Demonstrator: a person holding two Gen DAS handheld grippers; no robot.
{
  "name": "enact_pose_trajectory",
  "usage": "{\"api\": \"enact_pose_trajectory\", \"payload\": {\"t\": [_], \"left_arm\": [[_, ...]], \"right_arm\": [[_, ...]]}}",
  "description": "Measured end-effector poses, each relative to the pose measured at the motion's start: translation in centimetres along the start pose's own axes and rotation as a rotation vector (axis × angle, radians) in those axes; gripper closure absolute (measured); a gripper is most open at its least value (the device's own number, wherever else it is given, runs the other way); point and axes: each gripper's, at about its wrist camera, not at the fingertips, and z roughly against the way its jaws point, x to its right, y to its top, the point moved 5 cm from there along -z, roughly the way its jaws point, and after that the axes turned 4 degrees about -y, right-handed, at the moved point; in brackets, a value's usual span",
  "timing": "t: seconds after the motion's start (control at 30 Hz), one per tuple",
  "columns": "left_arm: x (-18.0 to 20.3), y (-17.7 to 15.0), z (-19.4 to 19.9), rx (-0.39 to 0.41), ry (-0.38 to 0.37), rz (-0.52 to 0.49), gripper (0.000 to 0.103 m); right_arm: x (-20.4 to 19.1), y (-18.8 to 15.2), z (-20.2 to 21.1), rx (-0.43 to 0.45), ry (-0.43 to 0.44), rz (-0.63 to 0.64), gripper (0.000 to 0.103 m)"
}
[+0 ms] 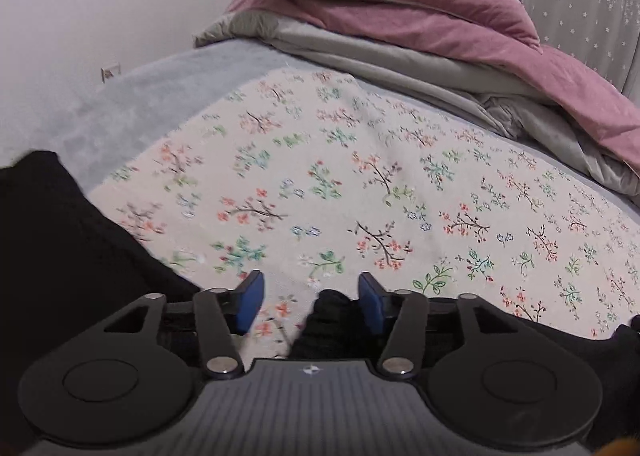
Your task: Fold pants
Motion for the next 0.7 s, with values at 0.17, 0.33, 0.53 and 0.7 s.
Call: {"api": "enact_pose_trajectory", "payload": {"t": [0.17, 0.33, 0.53, 0.7], "left_arm": [[-0.6, -1.7, 3.4, -0.026, -0.023, 0.041, 0.025], [-1.7, -3.7, 5.9, -0.048, -0.002, 0.127, 0.025], [-2.1, -5.5, 7.6, -0.114, -0.005, 0.195, 0.022], [-1.6, -6.5, 6.6, -0.166, -0.035, 0.219, 0.014]], "right_arm": [[3.8, -1.0, 6.7, 0.084, 0.084, -0.117, 0.091], [5.3, -5.3, 10.8, 0.028, 0.163, -0.17, 0.091], [2.5, -12.8, 13.2, -0.076, 0.226, -0.16, 0.089], [-0.3, -16.2, 16.5, -0.011, 0.149, -0.006, 0.064]]}}
